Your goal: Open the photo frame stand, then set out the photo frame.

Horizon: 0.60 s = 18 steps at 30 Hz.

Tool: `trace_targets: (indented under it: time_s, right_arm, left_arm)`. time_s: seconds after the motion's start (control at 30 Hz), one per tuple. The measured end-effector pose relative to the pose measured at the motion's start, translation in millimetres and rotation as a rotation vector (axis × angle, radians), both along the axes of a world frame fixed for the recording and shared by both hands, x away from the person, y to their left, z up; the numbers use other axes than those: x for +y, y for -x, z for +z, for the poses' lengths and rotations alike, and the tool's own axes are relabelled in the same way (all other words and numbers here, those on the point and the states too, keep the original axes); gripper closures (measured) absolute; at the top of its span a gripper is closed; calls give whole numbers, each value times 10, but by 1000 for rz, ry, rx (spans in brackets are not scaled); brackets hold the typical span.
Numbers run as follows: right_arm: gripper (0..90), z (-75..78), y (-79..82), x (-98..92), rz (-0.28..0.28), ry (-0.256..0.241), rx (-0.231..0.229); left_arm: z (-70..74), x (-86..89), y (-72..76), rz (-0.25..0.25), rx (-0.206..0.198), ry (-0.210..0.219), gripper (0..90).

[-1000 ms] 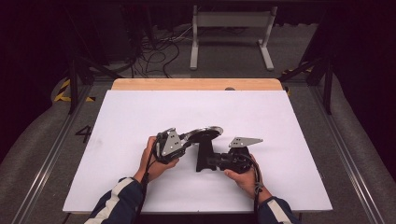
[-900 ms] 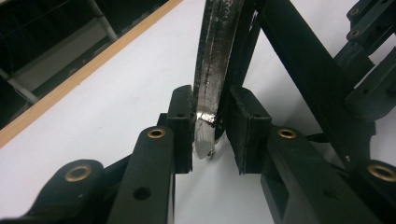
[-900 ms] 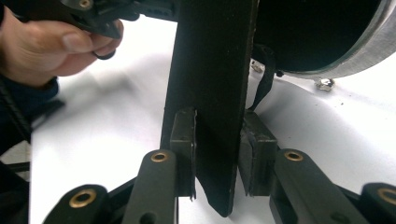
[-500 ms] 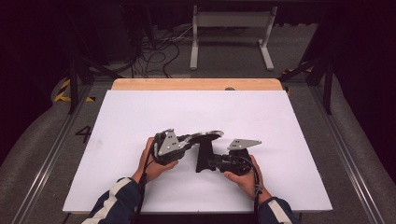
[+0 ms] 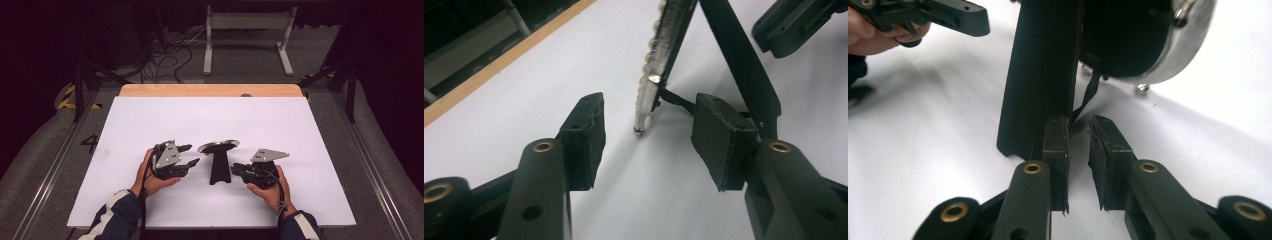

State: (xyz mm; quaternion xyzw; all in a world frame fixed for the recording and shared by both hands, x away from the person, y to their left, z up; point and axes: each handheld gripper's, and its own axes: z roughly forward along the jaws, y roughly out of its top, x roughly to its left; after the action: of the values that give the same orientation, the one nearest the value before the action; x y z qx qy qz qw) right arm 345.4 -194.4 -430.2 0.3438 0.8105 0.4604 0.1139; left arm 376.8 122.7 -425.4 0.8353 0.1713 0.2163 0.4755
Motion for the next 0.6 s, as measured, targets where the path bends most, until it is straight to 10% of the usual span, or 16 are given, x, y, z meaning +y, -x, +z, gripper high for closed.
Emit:
trace_targets:
  time_s: [0.6]
  right_arm:
    - [900, 145, 253, 363, 31, 29, -195]
  left_arm:
    - [-109, -89, -202, 56, 94, 20, 335]
